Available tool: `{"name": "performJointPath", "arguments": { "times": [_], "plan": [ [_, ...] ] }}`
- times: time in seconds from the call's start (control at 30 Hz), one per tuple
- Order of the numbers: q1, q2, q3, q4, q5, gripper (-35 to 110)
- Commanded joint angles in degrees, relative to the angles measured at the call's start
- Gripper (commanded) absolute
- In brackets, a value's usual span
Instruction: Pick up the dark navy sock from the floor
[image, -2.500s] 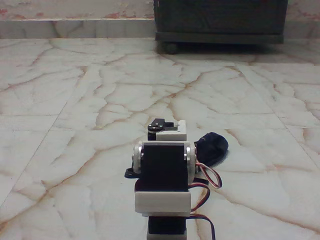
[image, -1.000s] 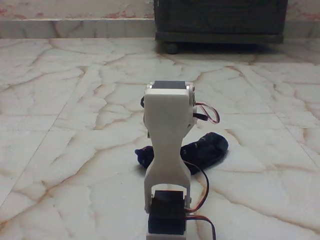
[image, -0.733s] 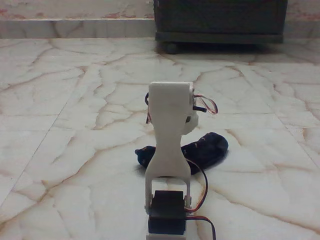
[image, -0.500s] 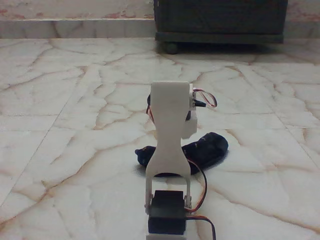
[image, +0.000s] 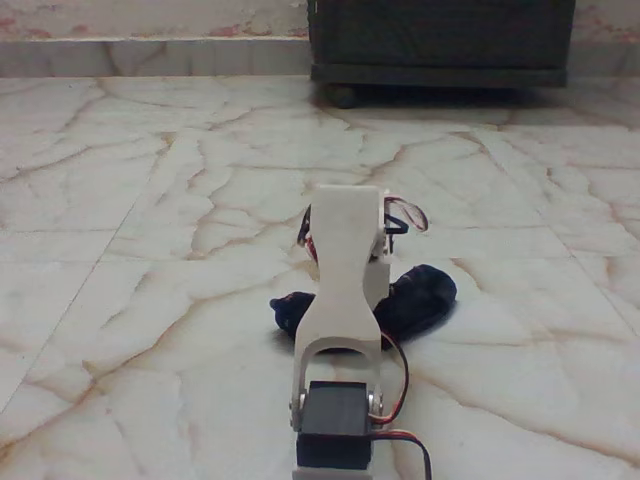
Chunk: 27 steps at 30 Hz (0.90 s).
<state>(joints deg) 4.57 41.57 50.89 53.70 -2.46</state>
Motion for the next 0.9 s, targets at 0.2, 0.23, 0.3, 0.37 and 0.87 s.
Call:
{"name": "performJointPath", "arguments": {
  "times": [0.2,0.23,0.3,0.37,0.87],
  "plan": [
    [-2.46,-6.5,-5.71,-2.37,1.14,11],
    [-2.55,-8.17,-7.12,-2.64,0.97,11],
    [-2.9,-9.32,-7.21,-5.19,0.7,11],
    [-2.37,-12.74,-9.05,-6.24,-0.97,11],
    [-0.26,-16.7,0.09,-28.48,-13.8,1]
  ]
}}
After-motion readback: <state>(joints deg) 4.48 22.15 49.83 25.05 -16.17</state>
